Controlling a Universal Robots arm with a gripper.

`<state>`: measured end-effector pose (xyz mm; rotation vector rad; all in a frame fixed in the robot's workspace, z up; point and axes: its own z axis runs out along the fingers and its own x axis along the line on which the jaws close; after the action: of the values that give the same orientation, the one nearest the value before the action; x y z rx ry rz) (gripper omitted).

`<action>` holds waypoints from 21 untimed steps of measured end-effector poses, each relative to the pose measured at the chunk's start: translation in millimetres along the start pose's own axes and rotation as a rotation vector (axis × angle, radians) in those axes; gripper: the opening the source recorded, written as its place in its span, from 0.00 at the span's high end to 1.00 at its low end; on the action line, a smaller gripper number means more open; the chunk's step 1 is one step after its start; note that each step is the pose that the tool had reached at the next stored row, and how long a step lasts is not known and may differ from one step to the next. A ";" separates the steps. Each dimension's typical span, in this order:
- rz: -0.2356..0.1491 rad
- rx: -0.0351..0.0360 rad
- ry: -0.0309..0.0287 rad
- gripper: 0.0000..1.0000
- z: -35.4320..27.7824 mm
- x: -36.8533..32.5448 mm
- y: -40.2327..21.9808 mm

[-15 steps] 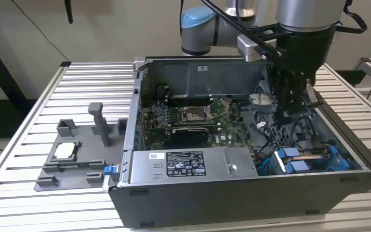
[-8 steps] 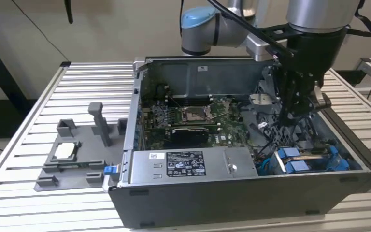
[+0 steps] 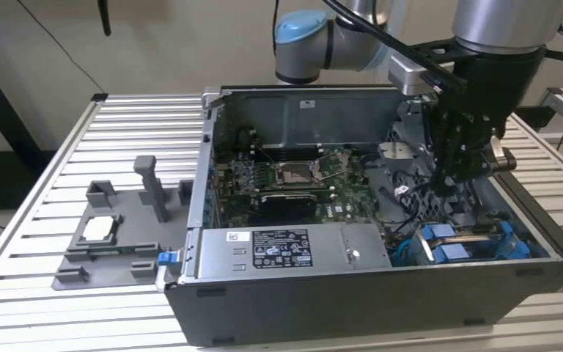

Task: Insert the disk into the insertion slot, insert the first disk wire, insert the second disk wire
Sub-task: 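Insert the second disk wire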

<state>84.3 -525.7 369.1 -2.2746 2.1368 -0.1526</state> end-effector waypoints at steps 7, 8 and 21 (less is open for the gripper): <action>-0.001 -0.0282 -0.0019 0.84 1.8 7.9 -9.4; -0.002 -0.0320 -0.0022 0.84 2.0 9.0 -10.7; -0.004 -0.0784 -0.0051 0.84 5.4 23.0 -25.0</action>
<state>111.0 -547.3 367.1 -2.3181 2.1735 -0.0641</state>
